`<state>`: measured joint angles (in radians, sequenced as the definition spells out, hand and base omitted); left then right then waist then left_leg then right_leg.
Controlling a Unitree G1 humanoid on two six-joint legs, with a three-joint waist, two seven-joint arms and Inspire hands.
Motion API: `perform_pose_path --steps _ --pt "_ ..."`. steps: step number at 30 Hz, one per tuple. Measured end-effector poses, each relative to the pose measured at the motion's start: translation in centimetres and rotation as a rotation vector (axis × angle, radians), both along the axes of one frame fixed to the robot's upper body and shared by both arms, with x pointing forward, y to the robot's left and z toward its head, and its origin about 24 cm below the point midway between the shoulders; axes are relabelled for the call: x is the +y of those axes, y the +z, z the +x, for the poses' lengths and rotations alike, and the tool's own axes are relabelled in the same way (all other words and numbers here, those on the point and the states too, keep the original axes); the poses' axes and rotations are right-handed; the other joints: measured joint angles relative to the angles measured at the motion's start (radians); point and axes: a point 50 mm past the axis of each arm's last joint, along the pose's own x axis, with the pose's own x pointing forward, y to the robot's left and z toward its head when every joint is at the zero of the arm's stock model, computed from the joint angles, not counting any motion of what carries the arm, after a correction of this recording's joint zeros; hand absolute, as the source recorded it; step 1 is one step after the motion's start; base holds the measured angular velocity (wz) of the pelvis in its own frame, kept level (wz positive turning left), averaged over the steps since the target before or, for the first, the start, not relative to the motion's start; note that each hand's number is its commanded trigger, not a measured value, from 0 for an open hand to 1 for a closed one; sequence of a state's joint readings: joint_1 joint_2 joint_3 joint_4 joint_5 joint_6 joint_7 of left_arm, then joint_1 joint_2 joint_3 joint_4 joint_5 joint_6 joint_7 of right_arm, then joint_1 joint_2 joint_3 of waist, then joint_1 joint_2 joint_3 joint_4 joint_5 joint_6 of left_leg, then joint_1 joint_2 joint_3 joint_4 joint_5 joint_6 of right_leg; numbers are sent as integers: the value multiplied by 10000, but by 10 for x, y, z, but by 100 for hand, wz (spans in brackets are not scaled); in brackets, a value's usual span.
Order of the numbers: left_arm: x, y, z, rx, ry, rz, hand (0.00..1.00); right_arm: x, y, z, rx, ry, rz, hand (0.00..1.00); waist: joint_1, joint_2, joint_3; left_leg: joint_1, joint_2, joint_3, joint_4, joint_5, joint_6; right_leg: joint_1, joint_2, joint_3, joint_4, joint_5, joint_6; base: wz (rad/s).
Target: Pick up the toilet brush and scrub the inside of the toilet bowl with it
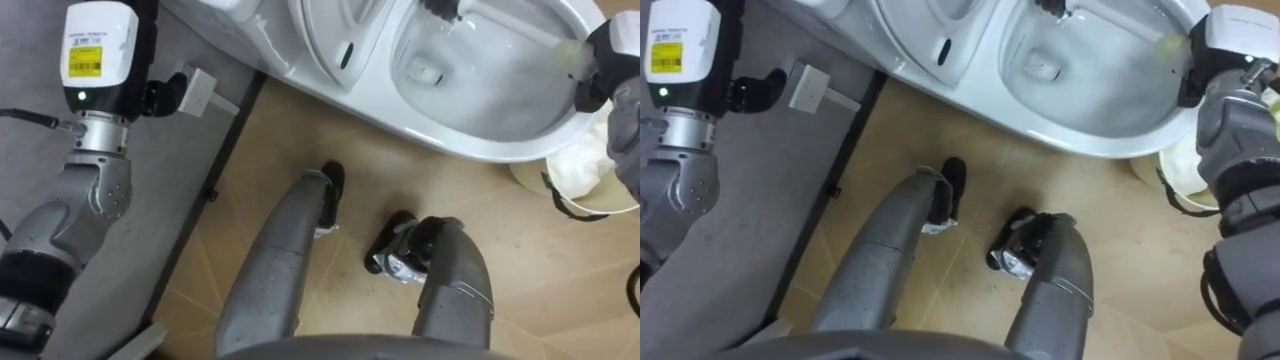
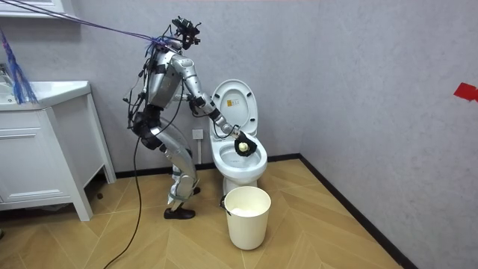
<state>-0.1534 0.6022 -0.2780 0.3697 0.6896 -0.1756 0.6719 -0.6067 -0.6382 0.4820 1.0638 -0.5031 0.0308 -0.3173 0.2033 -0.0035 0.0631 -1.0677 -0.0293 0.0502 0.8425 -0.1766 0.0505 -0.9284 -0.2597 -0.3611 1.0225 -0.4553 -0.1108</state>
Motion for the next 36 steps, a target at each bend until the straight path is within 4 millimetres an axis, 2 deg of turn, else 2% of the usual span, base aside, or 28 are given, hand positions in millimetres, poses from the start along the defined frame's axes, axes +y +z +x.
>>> perform_pose_path --steps 7,9,10,12,14,19,21,29,36 --pt "-1 0 -2 160 249 213 0 0 -1 -1 144 170 -454 100 -11 66 -26 47 9 -14 -21 6 0 71 3 -35 -56 16 -2 0" --pt "-2 -2 -2 391 172 283 0 1 -4 -2 380 181 -847 100 77 223 -34 205 53 -72 -140 13 -1 278 103 -104 -291 105 22 -5" --pt "-3 -3 -2 466 145 291 0 0 -5 -2 457 211 -979 100 155 326 -6 257 104 -95 -150 11 -1 377 178 -133 -393 142 30 -10" --pt "-7 -7 -1 814 -11 360 0 1 -11 -6 1088 373 -1564 100 271 722 -21 465 125 -176 -277 12 6 686 247 -274 -693 223 85 -2" --pt "-10 -9 -1 961 -93 431 0 2 -17 -9 1724 687 -2244 100 463 984 -22 550 149 -186 -360 3 20 784 317 -264 -855 275 125 -4" --pt "-13 -11 -1 1157 -237 358 0 5 -36 -21 3398 1166 -3538 100 705 1231 -18 635 143 -132 -641 18 -7 825 354 -259 -1081 303 127 1" --pt "-13 -12 -1 1156 -294 329 0 5 -36 -21 3468 1082 -3679 100 720 1457 -25 629 160 -167 -679 22 -18 913 398 -385 -1226 304 126 6" --pt "-14 -17 -7 1327 -150 -229 0 18 -54 -33 3731 1023 -3262 100 650 1525 -52 1013 275 -232 -1042 18 -95 1466 727 -576 -2031 444 143 0" --pt "-14 -12 -3 1015 -141 -576 0 4 -50 -34 3799 745 -3489 100 793 1514 -47 1086 333 -180 -941 19 -93 1608 755 -579 -2059 456 153 1"
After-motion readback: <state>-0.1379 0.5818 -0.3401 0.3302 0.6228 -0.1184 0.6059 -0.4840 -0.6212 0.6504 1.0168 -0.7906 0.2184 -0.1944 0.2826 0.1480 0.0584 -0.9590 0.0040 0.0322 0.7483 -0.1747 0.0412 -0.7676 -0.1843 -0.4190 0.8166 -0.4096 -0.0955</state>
